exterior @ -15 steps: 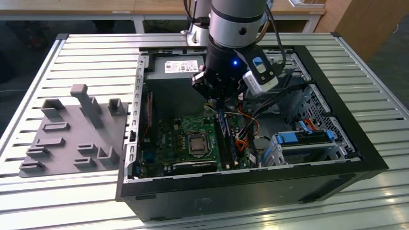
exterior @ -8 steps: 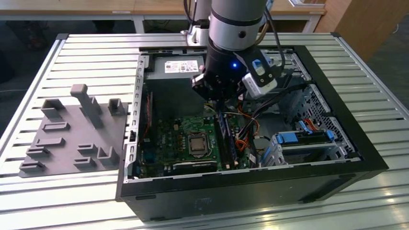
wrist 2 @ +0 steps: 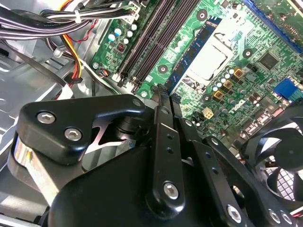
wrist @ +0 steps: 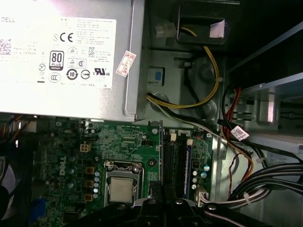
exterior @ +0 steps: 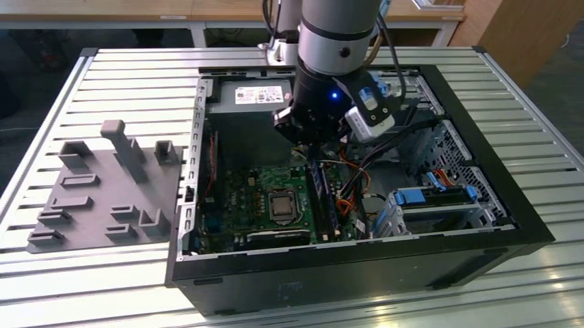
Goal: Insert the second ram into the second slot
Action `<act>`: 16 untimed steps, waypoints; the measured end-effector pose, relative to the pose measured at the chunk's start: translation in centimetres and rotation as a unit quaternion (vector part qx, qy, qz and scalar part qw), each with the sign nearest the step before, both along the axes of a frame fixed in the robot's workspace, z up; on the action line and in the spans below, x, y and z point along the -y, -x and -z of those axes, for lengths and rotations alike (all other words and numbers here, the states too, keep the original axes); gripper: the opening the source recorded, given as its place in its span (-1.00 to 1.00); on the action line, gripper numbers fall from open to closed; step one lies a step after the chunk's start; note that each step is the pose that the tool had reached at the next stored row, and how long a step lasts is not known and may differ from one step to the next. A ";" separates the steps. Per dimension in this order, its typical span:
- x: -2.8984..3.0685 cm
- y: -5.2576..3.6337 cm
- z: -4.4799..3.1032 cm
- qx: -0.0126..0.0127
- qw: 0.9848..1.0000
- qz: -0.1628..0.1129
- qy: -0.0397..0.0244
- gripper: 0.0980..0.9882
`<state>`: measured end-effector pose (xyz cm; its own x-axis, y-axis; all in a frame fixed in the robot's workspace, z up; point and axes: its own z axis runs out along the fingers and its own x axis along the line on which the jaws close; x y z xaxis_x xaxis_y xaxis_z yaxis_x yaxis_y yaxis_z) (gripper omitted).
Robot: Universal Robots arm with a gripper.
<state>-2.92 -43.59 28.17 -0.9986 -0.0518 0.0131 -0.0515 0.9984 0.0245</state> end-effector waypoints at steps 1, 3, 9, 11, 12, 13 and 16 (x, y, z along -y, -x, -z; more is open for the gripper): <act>0.00 0.00 0.06 0.000 1.000 0.001 0.000 -0.92; 0.00 0.00 0.22 0.000 1.000 0.003 0.000 -0.92; 0.00 0.00 0.72 0.000 1.000 0.007 0.000 -0.92; 0.00 0.00 0.90 0.000 1.000 0.007 0.000 -0.92; 0.00 0.00 0.99 0.000 1.000 0.007 0.000 -0.92; 0.00 0.00 1.05 0.000 1.000 0.007 0.000 -0.92; 0.01 0.00 1.16 0.000 1.000 0.007 0.000 -0.92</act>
